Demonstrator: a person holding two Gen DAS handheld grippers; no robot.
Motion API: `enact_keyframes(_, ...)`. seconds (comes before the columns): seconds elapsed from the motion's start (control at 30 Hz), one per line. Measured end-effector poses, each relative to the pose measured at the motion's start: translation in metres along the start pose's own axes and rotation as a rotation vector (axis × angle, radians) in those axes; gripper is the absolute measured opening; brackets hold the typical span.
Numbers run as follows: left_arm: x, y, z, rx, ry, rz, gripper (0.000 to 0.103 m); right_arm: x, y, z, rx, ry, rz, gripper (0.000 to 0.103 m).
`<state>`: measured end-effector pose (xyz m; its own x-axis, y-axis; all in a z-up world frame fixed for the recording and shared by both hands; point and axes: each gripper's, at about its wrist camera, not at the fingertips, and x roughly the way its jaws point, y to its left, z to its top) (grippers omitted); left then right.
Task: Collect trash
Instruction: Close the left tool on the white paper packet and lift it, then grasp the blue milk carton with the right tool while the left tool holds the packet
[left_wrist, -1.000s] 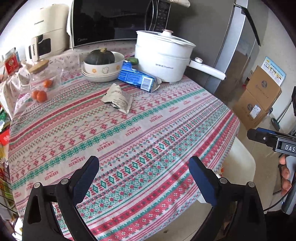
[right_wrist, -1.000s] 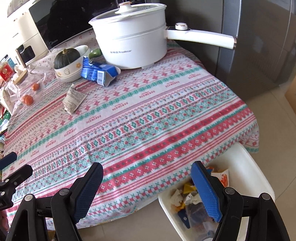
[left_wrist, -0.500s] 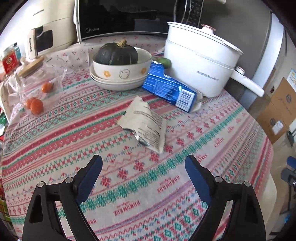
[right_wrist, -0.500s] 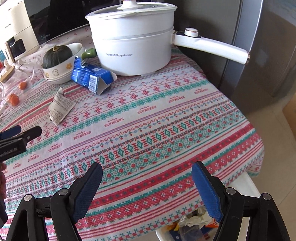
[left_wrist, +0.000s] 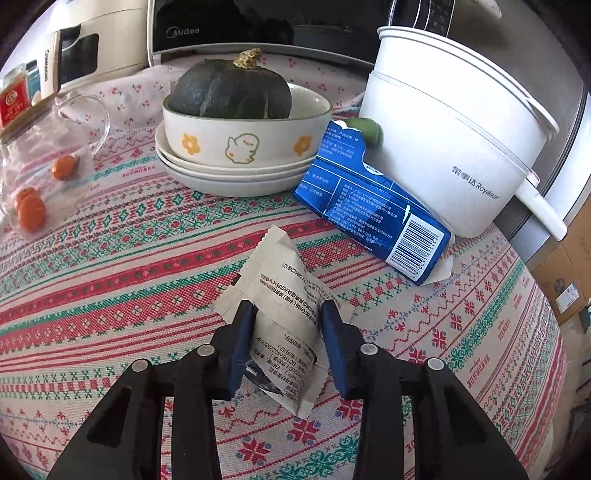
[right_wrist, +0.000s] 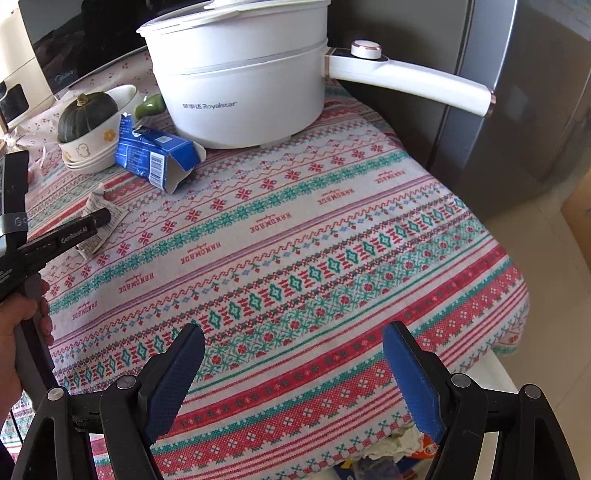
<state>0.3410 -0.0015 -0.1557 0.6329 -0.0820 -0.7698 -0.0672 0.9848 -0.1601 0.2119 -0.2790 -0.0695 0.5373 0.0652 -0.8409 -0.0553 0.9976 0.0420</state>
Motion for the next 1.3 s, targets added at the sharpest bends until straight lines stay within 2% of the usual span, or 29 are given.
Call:
enact_keyframes(0.13,-0.016,0.016,-0.004,0.011,-0.024,-0.042,0.027,0.004,0.003,0.002,0.004,-0.013,-0.001,0.083)
enact_keyframes(0.23,-0.029,0.028,-0.009,0.018,-0.026,-0.091,0.022,0.007,0.01,0.0,0.004,-0.009,0.046,0.083)
enact_keyframes(0.33,-0.038,0.042,-0.011,-0.007,-0.009,-0.151,0.021,0.014,0.019,-0.001,0.027,-0.03,0.12,0.083)
enact_keyframes(0.5,-0.054,0.055,-0.016,0.026,-0.02,-0.175,0.02,0.052,0.041,0.016,0.069,-0.03,0.2,0.083)
enact_keyframes(0.6,-0.072,0.072,-0.011,-0.006,-0.053,-0.207,0.02,0.073,0.06,0.031,0.037,-0.06,0.223,0.083)
enact_keyframes(0.7,-0.087,0.087,-0.001,-0.016,-0.106,-0.213,0.02,0.096,0.073,0.05,0.032,-0.068,0.263,0.083)
enact_keyframes(0.77,-0.091,0.097,0.003,-0.035,-0.114,-0.22,0.02,0.112,0.078,0.062,0.049,-0.072,0.28,0.083)
enact_keyframes(0.87,-0.09,0.105,0.004,-0.054,-0.108,-0.219,0.02,0.132,0.084,0.077,0.059,-0.08,0.296,0.083)
enact_keyframes(1.0,-0.081,0.113,0.003,-0.073,-0.089,-0.219,0.02,0.156,0.089,0.092,0.067,-0.09,0.274,0.084)
enact_keyframes(1.23,-0.059,0.11,-0.001,-0.066,-0.044,-0.212,0.02,0.172,0.095,0.113,0.108,-0.148,0.299,0.084)
enact_keyframes(1.3,-0.057,0.108,-0.002,-0.053,-0.039,-0.205,0.02,0.172,0.097,0.113,0.133,-0.153,0.313,0.081)
